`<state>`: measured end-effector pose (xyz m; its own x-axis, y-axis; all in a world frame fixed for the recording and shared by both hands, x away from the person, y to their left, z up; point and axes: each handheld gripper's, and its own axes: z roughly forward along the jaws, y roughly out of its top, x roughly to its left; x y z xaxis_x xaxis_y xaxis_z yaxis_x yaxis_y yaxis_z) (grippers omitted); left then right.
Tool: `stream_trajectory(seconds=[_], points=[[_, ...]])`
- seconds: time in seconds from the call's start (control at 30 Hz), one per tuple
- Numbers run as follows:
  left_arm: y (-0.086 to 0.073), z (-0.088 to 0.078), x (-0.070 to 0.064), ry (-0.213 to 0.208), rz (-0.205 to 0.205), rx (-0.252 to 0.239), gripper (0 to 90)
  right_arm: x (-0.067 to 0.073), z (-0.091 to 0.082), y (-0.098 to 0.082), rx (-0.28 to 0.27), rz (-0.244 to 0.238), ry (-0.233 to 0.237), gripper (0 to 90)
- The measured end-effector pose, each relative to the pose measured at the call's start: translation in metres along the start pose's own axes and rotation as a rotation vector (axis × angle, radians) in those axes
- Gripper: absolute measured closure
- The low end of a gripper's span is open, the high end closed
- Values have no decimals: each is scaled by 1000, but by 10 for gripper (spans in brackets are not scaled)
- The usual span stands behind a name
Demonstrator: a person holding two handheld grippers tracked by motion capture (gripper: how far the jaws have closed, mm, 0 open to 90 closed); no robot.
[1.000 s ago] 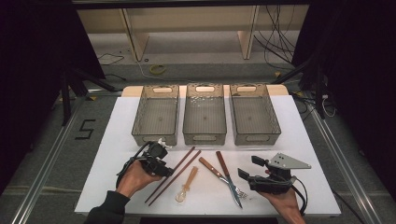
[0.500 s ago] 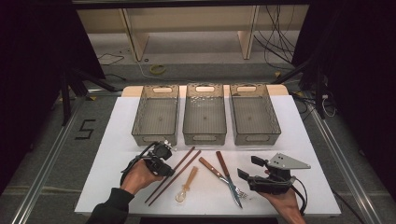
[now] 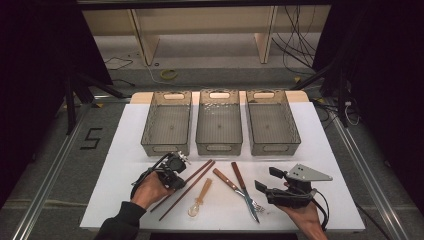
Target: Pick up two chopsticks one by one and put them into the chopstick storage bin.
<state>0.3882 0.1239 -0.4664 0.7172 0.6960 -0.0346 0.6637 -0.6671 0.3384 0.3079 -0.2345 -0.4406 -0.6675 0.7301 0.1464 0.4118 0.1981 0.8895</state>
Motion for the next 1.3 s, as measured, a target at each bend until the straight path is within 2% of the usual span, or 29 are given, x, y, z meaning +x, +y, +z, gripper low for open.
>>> stream_trajectory(seconds=[0.23,0.43,0.47,1.0,1.2,1.3], points=[[-1,0,0,-4,-3,-13,839,1,0,0,4,-2,4,285],[-2,-2,2,-1,15,-30,841,0,0,0,-2,-3,2,287],[-3,-6,3,-8,16,-46,841,0,-1,0,-2,-2,2,287],[-6,-42,7,-45,48,-118,841,1,-1,1,-6,1,7,287],[-7,-48,11,-56,45,-138,841,1,0,0,-5,0,10,287],[-8,-53,15,-66,37,-167,841,1,0,0,-5,-5,8,287]])
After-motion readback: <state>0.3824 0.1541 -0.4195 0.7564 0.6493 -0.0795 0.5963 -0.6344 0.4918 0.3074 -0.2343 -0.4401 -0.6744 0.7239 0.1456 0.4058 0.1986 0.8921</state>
